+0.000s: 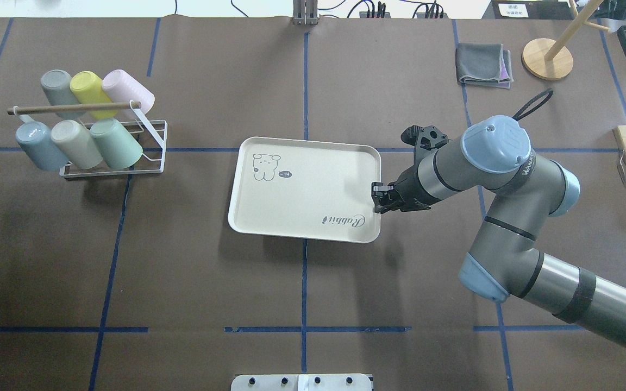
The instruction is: Pick up and place green cup on tray
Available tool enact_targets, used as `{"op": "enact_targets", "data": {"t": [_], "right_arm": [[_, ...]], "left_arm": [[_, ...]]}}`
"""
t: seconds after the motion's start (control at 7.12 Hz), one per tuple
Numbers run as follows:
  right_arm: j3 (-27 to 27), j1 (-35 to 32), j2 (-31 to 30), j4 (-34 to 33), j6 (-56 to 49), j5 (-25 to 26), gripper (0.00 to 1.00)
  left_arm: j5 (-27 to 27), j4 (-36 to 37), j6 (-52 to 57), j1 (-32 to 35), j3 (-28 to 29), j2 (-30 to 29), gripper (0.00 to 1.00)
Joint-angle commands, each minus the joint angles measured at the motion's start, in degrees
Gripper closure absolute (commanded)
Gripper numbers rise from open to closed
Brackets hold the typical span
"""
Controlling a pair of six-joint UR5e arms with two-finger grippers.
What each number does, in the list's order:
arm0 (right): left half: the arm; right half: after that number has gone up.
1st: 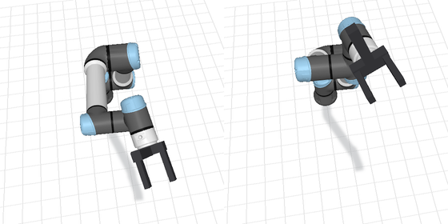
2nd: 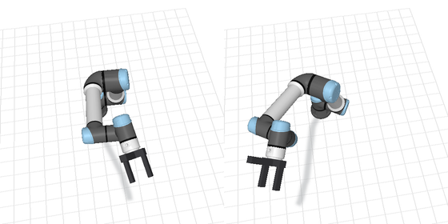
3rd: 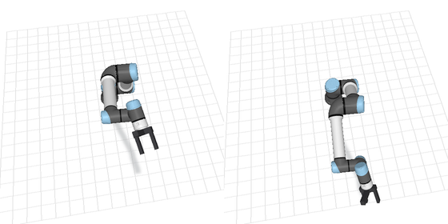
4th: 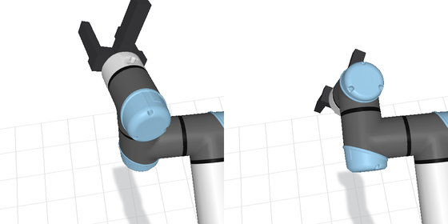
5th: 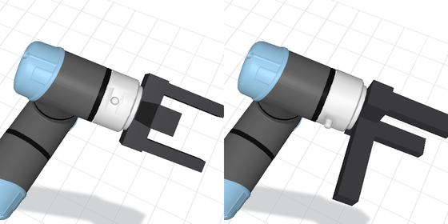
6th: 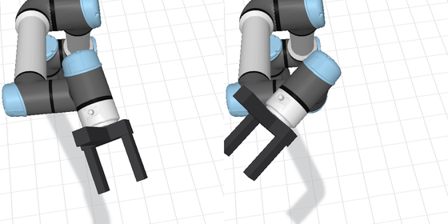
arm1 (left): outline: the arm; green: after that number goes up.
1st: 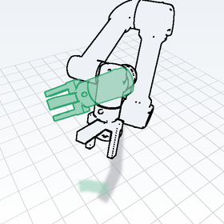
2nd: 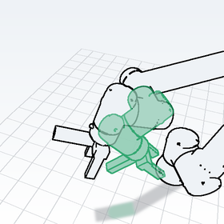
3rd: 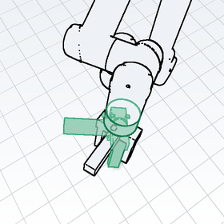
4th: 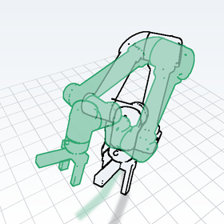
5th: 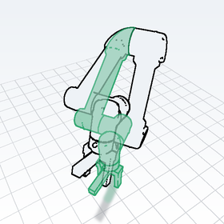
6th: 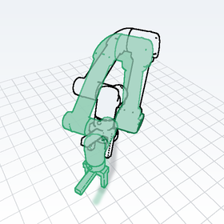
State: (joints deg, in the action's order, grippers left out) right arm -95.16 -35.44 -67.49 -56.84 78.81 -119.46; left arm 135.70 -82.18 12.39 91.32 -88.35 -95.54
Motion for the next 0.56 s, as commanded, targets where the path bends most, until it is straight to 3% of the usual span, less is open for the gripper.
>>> {"op": "enact_targets", "data": {"t": [0.0,0.14,0.28,0.42], "right_arm": [[-0.12,0.02,-0.18,0.06,0.03,-0.25,0.97],[0.06,0.10,-0.18,-0.02,-0.06,-0.42,0.44],[0.06,0.02,-0.18,-0.02,-0.06,-0.25,0.00],[-0.03,-0.07,-0.45,0.06,-0.06,-0.33,0.00]], "left_arm": [[0.00,0.00,0.00,0.00,0.02,0.09,0.00],[0.00,0.00,0.00,0.00,0.11,0.00,0.00],[0.00,0.00,0.00,0.00,0.11,0.00,0.00],[0.00,0.00,0.00,0.00,0.11,0.00,0.00]]}}
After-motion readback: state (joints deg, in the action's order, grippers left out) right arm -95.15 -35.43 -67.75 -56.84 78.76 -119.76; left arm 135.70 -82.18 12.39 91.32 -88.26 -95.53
